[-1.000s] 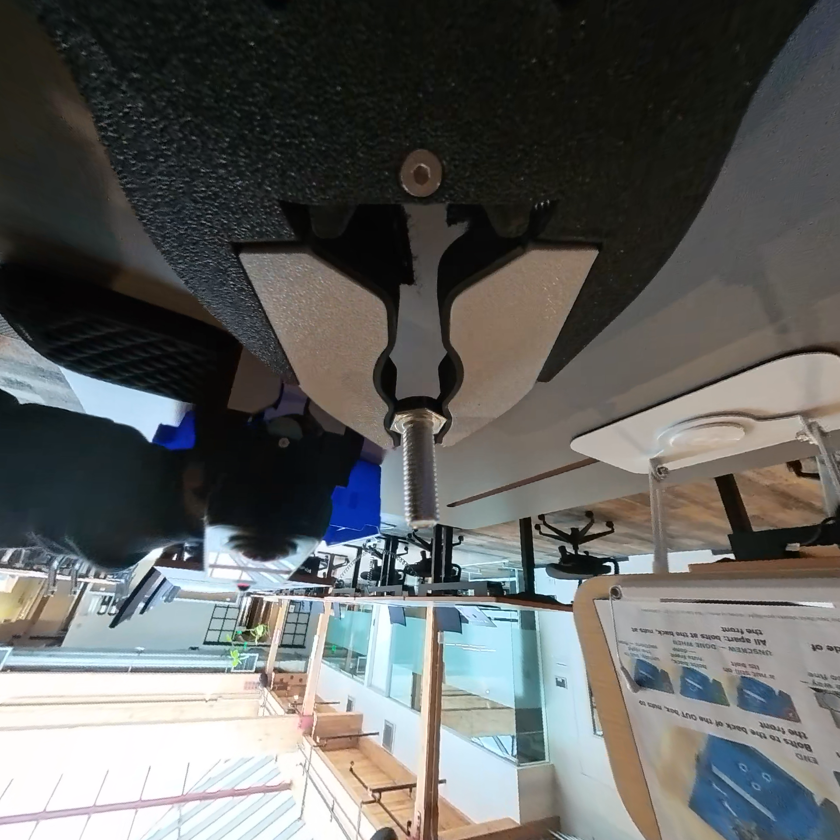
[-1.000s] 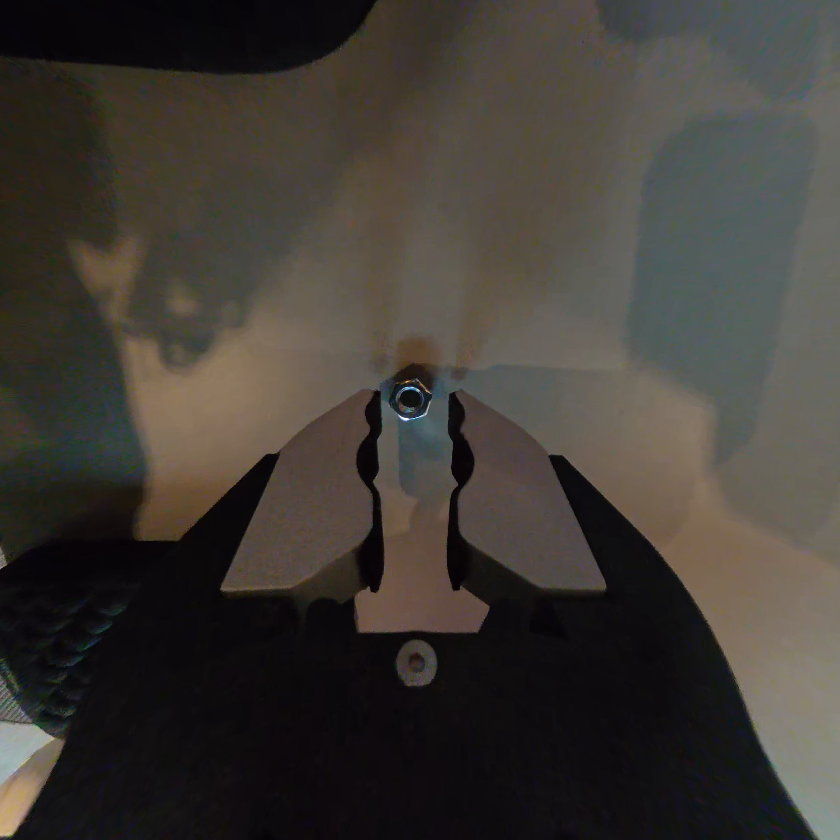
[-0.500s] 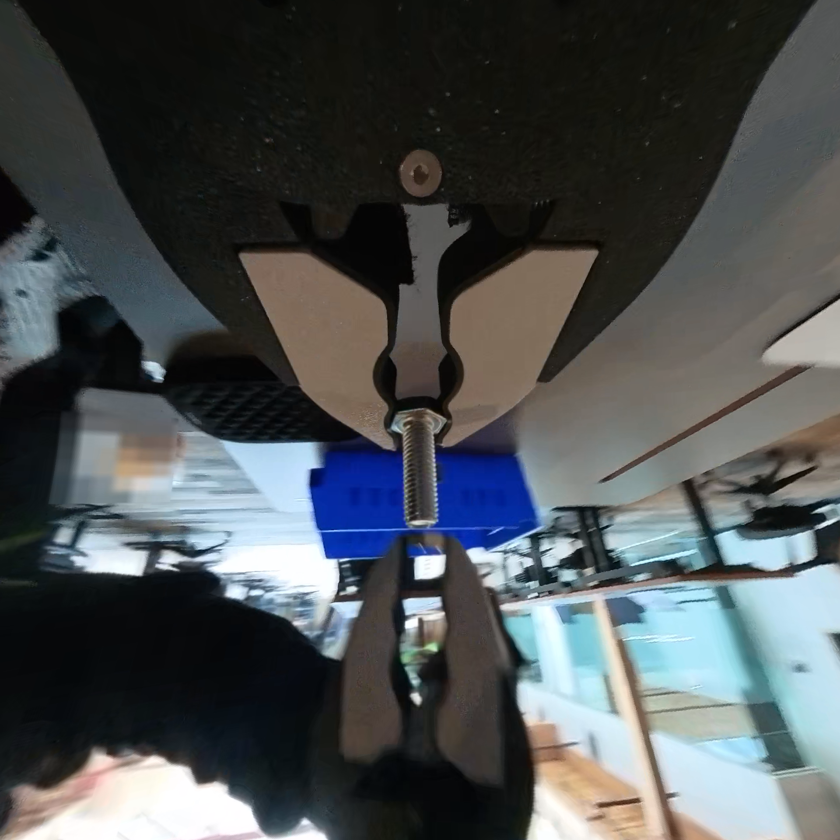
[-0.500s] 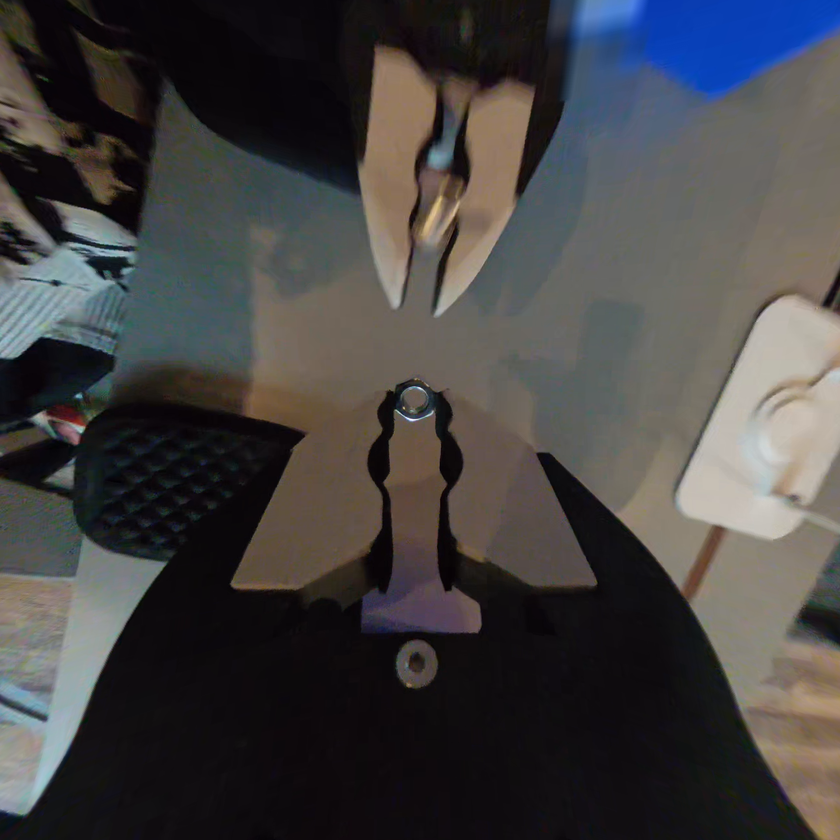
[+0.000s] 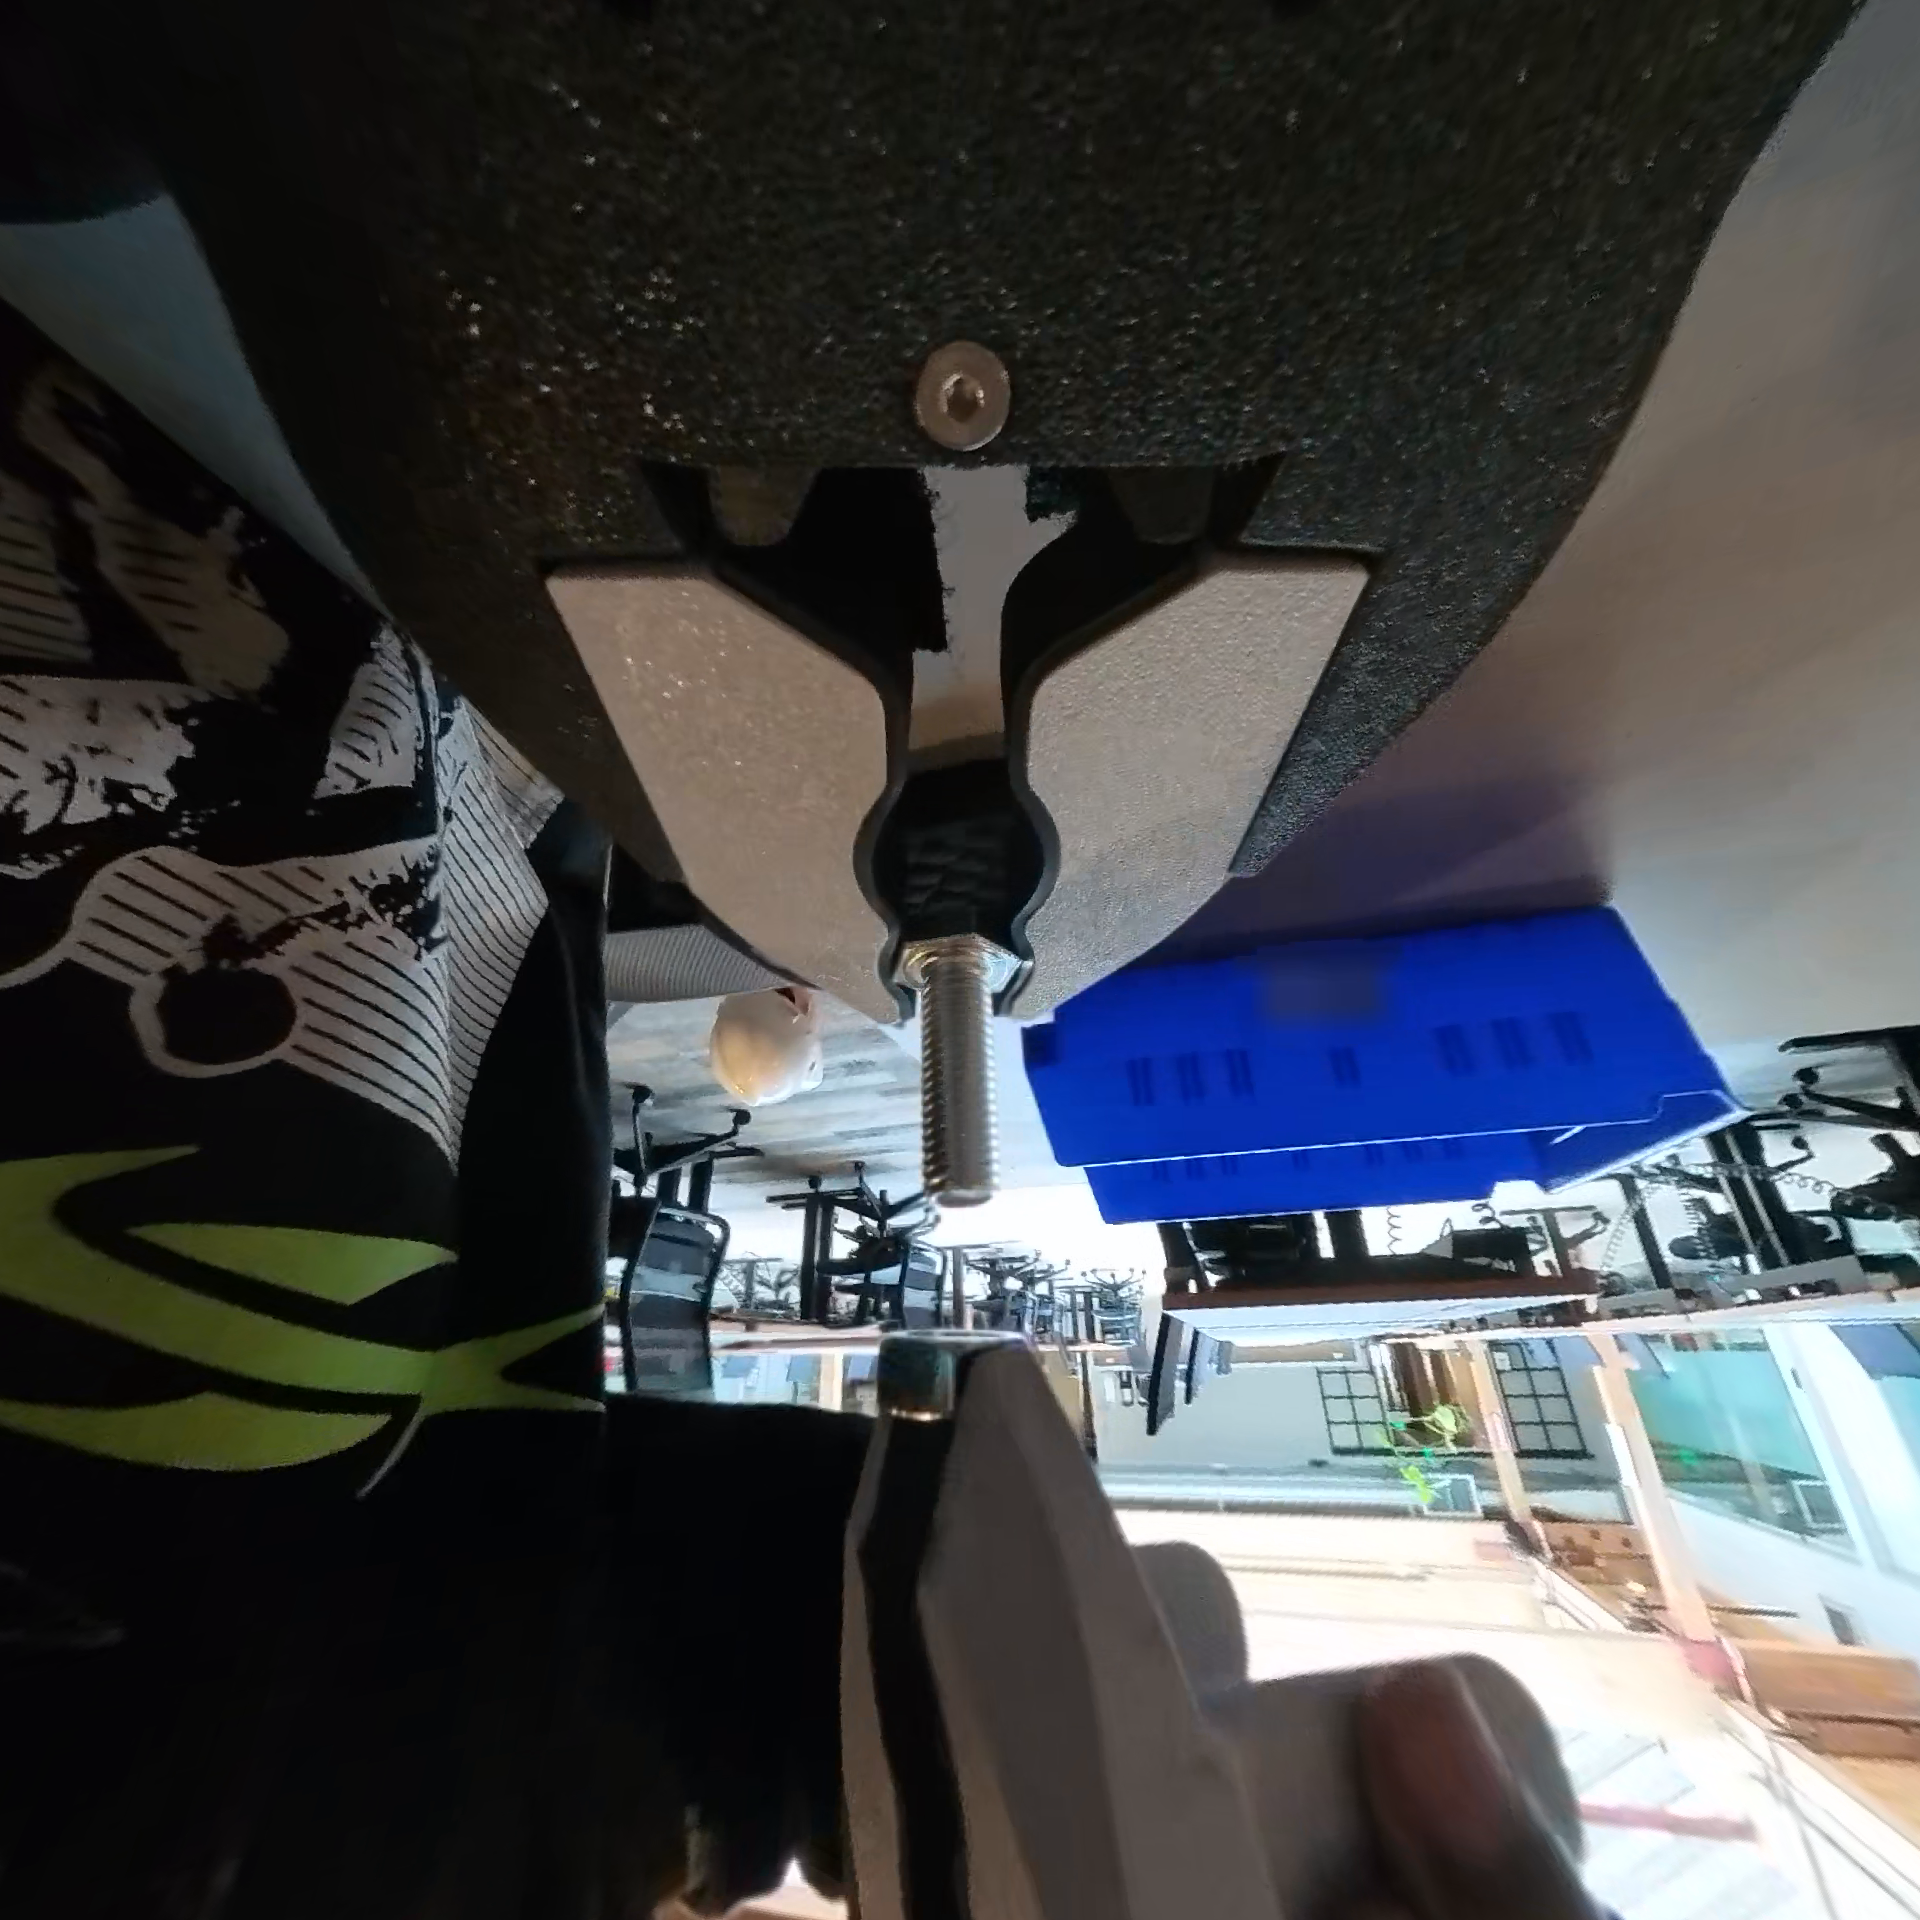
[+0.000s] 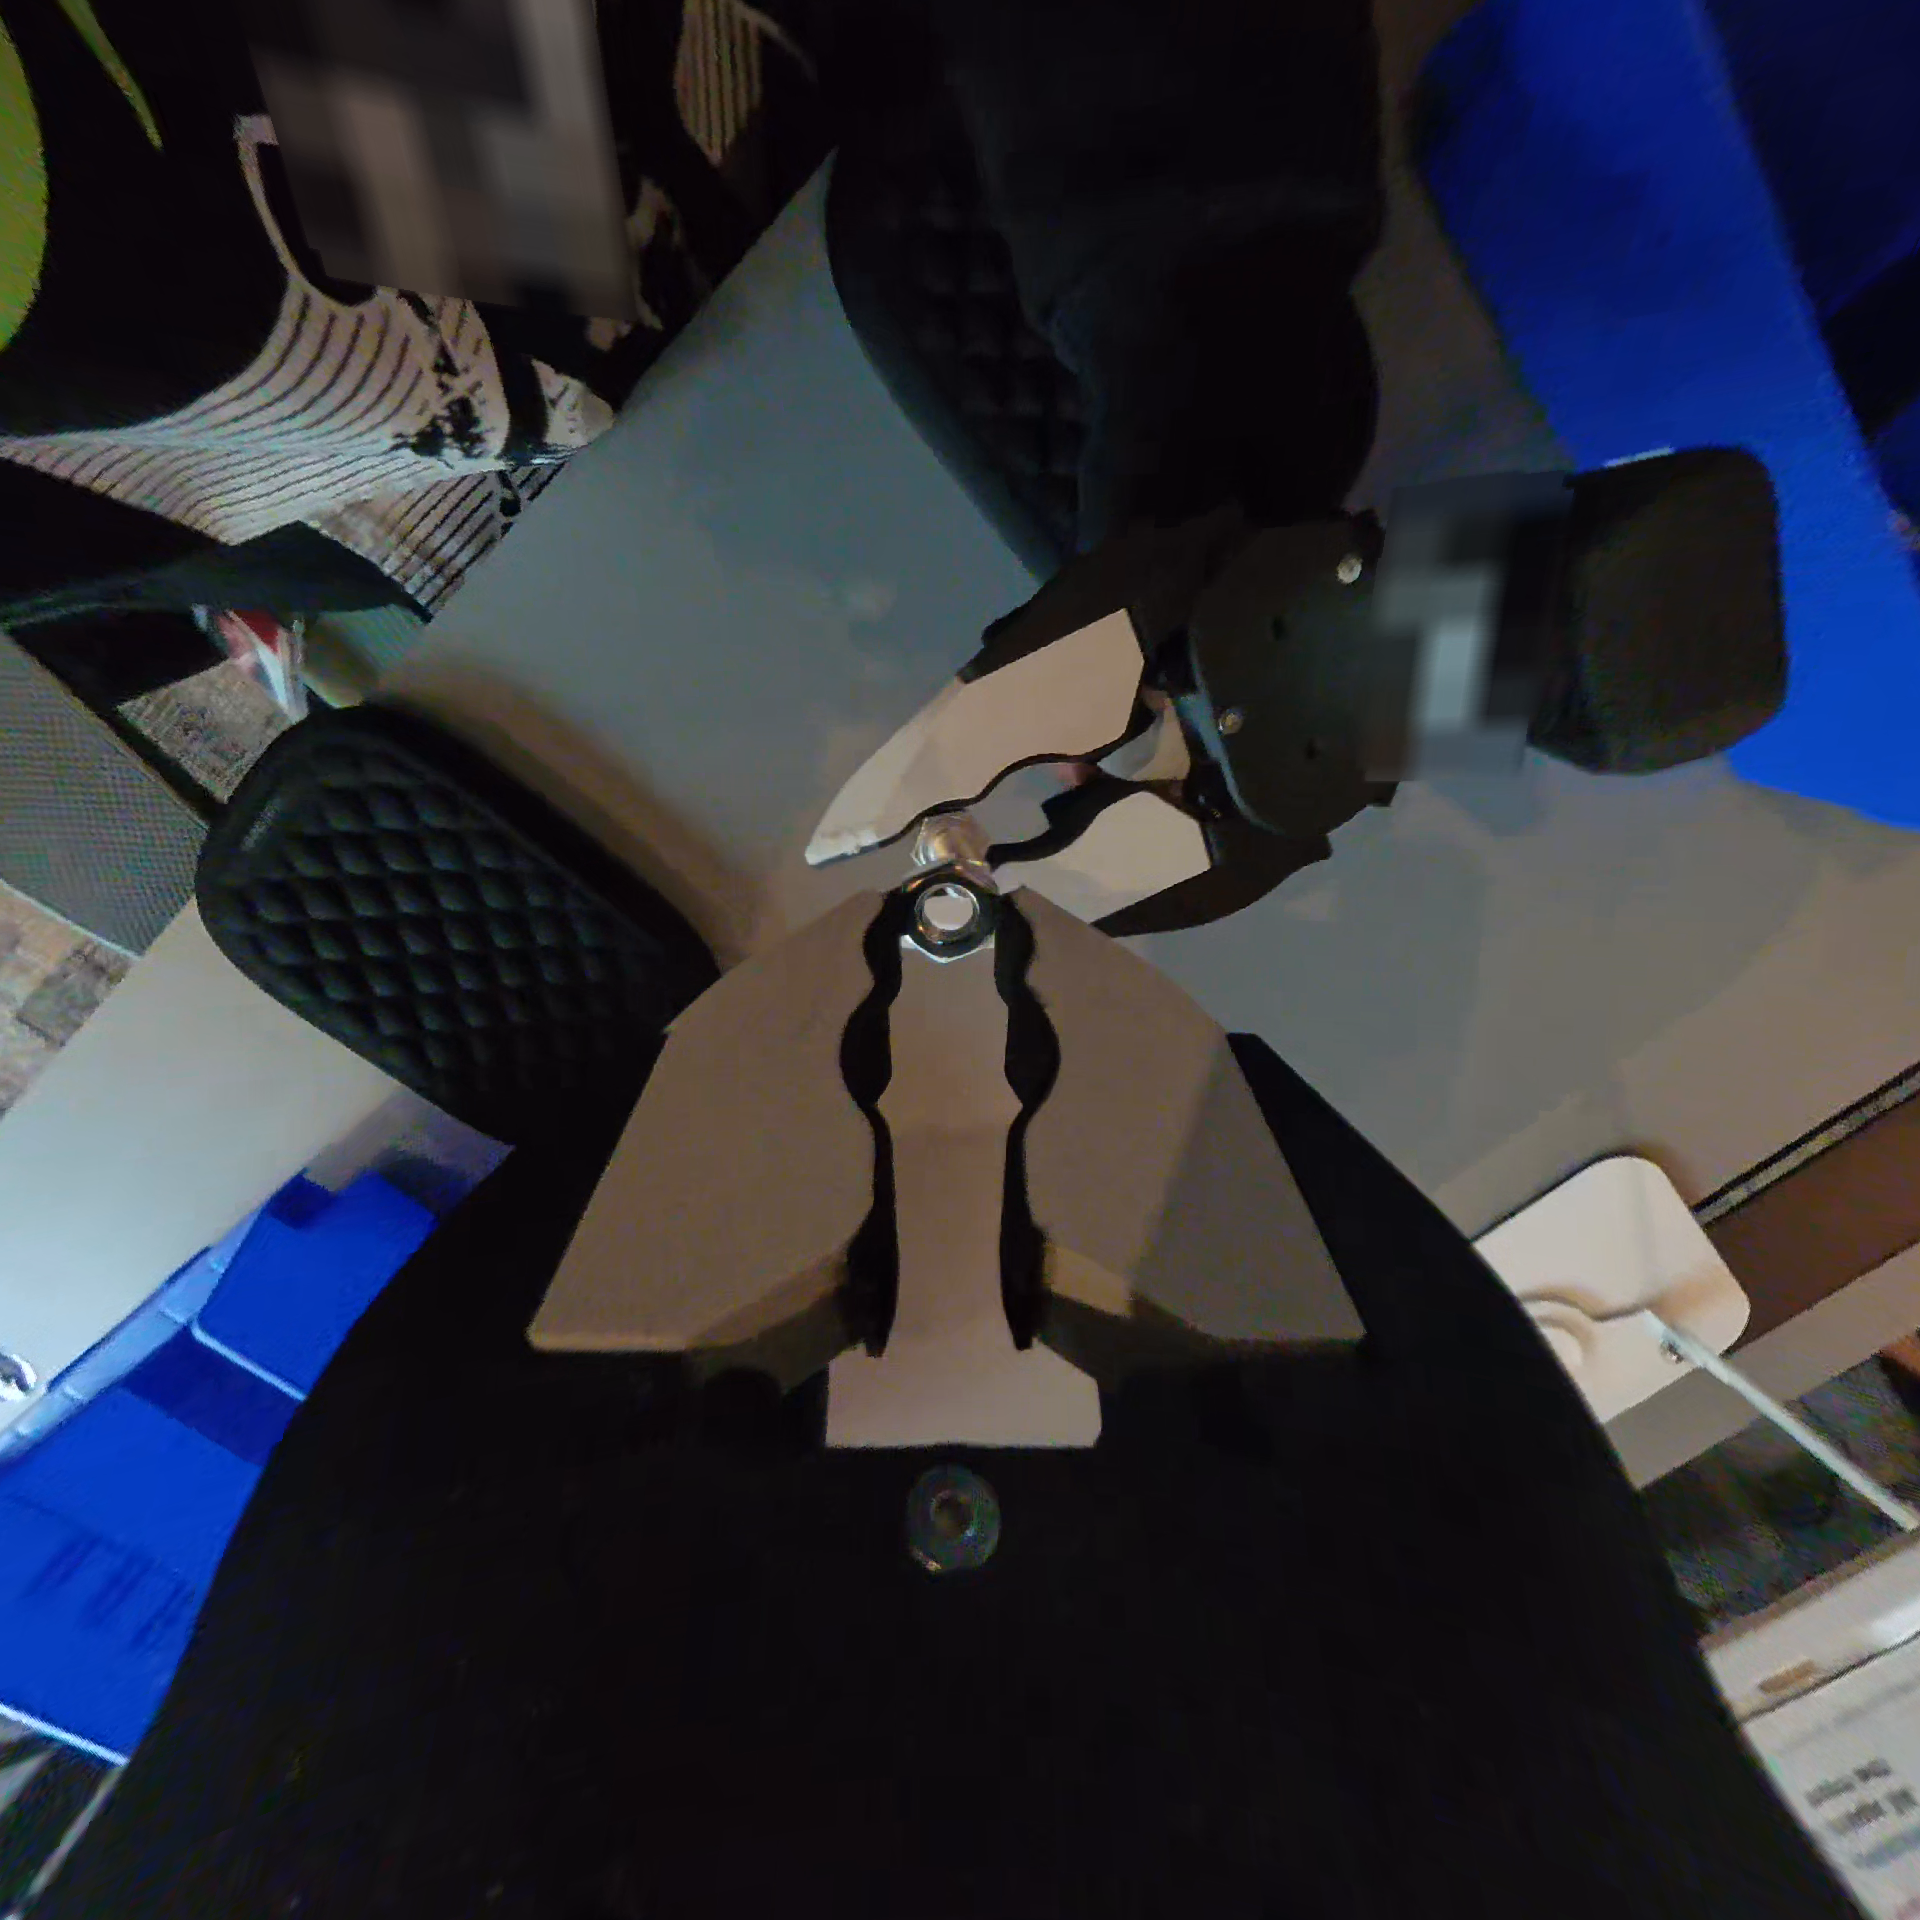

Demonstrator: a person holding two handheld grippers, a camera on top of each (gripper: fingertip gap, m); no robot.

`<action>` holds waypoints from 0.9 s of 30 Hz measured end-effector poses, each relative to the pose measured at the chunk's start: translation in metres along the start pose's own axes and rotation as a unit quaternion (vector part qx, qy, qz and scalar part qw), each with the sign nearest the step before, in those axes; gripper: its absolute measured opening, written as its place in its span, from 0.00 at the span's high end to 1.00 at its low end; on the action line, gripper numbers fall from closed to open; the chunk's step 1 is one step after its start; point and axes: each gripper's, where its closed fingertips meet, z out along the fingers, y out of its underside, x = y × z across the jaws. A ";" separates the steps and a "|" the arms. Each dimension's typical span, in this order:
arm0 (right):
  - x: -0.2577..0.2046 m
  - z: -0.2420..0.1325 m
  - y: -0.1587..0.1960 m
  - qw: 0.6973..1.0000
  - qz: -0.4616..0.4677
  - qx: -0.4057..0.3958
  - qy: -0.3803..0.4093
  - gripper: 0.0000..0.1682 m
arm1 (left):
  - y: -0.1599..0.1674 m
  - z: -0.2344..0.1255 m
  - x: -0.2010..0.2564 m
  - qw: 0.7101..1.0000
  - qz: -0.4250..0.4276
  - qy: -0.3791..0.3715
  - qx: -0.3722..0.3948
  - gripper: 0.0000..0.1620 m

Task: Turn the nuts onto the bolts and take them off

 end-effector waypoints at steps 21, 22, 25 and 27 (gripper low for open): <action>-0.001 0.016 0.000 0.997 -0.035 -0.028 -0.068 0.90 | 0.002 0.002 0.006 1.000 0.000 0.015 -0.010 0.91; -0.001 0.016 0.000 0.997 -0.034 -0.027 -0.070 0.90 | 0.002 0.002 0.006 1.000 0.001 0.015 -0.009 0.91; -0.002 0.018 -0.001 0.997 -0.036 -0.026 -0.070 0.90 | 0.001 0.001 0.006 1.000 0.001 0.015 -0.008 0.91; -0.002 0.019 -0.002 0.996 -0.037 -0.024 -0.072 0.90 | 0.001 0.002 0.008 1.000 0.000 0.019 -0.009 0.91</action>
